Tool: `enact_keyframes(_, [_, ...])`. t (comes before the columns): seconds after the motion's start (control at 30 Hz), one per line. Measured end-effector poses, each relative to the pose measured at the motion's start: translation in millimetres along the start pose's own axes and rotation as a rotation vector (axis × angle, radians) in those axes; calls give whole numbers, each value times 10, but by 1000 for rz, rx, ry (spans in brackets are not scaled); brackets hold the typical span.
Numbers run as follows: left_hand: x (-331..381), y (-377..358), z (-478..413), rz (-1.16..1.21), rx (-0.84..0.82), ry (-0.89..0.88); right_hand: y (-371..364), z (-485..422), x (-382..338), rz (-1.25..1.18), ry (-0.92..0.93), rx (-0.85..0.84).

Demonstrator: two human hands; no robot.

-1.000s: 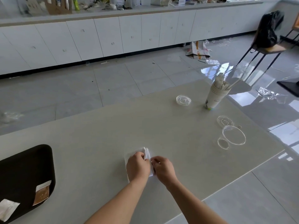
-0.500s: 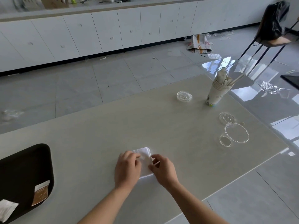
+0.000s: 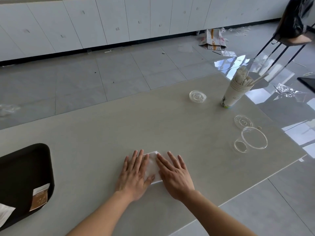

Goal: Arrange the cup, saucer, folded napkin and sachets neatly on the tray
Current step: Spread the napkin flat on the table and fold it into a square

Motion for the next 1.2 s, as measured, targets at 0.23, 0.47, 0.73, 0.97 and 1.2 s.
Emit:
enact_keyframes(0.23, [45,185,200,86,73,174,200,-192,-68,-109,-85,20])
enact_keyframes(0.47, [133,345,438,233,-4,530,228,-590,-134,-49,10,-168])
enact_keyframes(0.73, [142,369,281,543,23,835,203,-523,-142,-2,-10,-125])
enact_keyframes(0.97, [103,381,267,713,118,802,323,-493,-165,-38,-107,-93])
enact_keyframes(1.2, [-183,507,235,990,317,947,451,-398,-315,-469,-357,-150])
Point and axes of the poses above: each hand's wrist, its own z-axis away from the middle knuckle, its own y-axis out of the back of the hand, x = y × z, the point moved 1 cm from there along -z, towards the middle knuckle, and after that the axes turned 9 degrees about x, right-handed, at the moved point
